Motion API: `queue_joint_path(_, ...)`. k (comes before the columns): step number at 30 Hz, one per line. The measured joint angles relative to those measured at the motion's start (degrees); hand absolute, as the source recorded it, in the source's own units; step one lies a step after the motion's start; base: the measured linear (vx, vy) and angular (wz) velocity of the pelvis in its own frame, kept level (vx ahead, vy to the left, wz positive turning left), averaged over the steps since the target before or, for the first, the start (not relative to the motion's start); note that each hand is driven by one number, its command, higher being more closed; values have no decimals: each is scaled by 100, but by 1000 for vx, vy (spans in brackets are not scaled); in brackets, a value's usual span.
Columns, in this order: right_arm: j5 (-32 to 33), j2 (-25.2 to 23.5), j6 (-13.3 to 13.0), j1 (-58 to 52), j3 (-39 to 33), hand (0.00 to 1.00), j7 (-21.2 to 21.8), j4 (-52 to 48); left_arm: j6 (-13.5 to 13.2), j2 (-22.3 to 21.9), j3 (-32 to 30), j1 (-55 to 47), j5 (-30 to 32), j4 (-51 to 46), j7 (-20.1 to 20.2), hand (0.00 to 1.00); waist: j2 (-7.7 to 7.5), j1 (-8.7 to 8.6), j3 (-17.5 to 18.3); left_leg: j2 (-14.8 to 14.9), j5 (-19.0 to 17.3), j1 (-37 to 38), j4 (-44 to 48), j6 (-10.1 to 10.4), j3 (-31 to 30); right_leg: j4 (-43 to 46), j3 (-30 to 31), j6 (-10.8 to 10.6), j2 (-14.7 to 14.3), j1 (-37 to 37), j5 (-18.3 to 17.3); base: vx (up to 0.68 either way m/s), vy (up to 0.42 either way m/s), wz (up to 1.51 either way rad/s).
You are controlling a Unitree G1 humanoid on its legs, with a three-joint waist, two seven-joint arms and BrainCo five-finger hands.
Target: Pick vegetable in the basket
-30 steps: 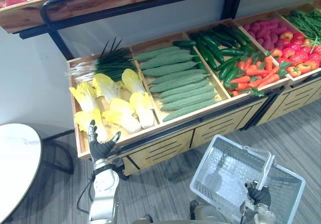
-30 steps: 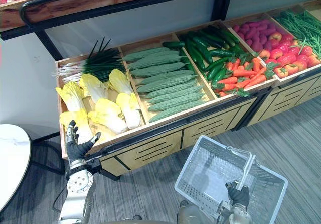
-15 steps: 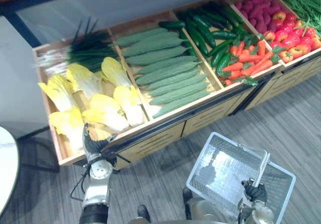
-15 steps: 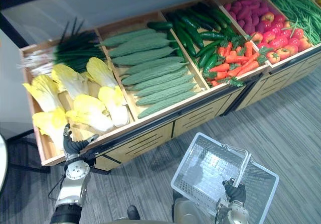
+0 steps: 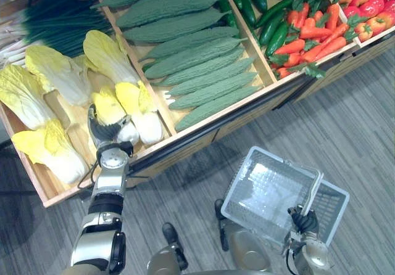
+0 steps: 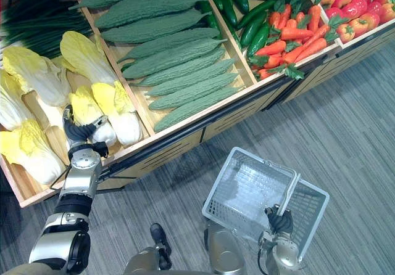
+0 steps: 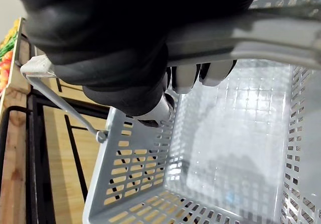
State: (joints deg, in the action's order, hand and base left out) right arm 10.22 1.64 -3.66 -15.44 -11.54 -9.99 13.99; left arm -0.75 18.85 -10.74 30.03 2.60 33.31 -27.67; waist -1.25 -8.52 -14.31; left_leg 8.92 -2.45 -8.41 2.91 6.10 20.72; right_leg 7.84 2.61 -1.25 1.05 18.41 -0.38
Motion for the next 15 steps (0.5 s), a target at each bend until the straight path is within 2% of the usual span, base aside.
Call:
queue_joint_path(7, 1, 0, -8, 55, 12, 100, -3, 30, -16, 55, 3, -32, -98, 9, 93, 100, 3, -4, -19, -37, -1, 14, -12, -1, 27, -186, 98, -33, 7, -40, 191, -33, 13, -7)
queue_joint_path(10, 0, -1, -8, 58, -13, 100, -3, 58, 25, 77, 49, -367, -48, -609, 112, 100, 17, -11, -27, -39, -1, 122, -13, -2, -8, -250, 82, -38, 9, -194, 216, -25, -3, 4)
queue_joint_path(15, -7, -1, -31, 90, -161, 100, 5, 160, -10, 25, 229, -942, 471, -2097, 124, 100, 41, -3, -38, -74, 36, 237, -55, -57, -155, -468, -23, -63, 45, -452, 313, -19, -3, 14)
